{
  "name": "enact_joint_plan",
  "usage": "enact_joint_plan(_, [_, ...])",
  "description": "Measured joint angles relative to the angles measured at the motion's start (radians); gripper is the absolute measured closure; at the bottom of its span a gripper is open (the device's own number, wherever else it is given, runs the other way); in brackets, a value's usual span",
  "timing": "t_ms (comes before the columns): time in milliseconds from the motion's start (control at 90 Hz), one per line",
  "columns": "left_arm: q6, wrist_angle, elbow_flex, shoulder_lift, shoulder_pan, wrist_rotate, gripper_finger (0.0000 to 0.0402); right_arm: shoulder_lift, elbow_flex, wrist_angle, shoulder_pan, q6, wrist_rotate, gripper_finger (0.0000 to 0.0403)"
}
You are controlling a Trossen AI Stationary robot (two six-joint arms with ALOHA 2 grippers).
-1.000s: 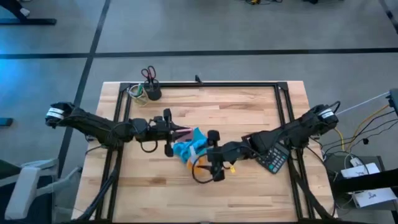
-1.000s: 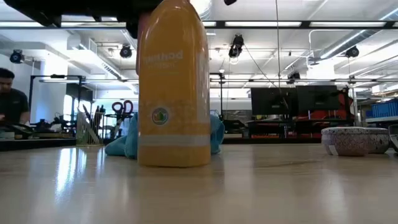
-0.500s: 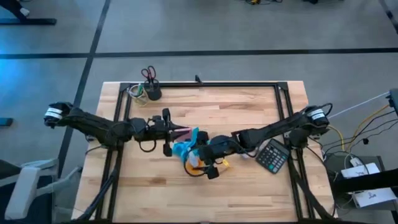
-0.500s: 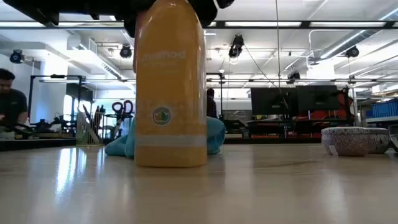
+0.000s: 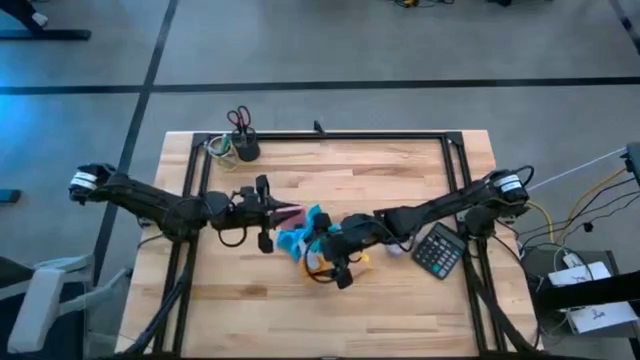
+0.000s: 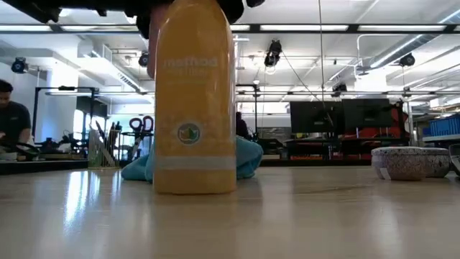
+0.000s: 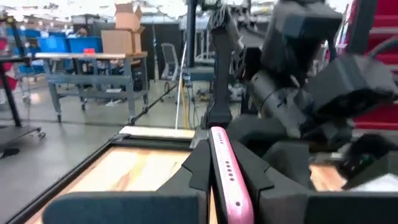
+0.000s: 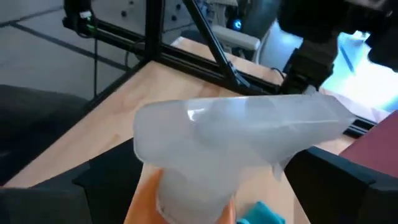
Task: Apply microfiber cloth
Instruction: Spray the cellphone on the front and back using the spray bottle
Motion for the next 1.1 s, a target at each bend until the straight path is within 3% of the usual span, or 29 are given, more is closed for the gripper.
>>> enact_joint_plan(389, [-0.03,-0.029,0.005,-0.002,-0.15,-0.281,0.0389,0.0,-0.059,0.141,-0.064,-0.024,-0.208,0.0055])
enact_joint_plan(556, [-0.06,-0.026,0.007,0.009,-0.172,-0.337,0.0389,0.012,-0.059,0.162,-0.085,-0.025,-0.306,0.0055])
enact_joint_plan(889, [-0.075,0.054,0.009,0.042,-0.182,-0.349,0.0389,0.011,-0.063,0.175,-0.094,0.01,-0.313,0.0055])
enact_joint_plan(1100, [-0.02,0.099,0.009,0.034,-0.183,-0.439,0.0389,0.011,-0.064,0.202,-0.094,0.03,-0.313,0.0055])
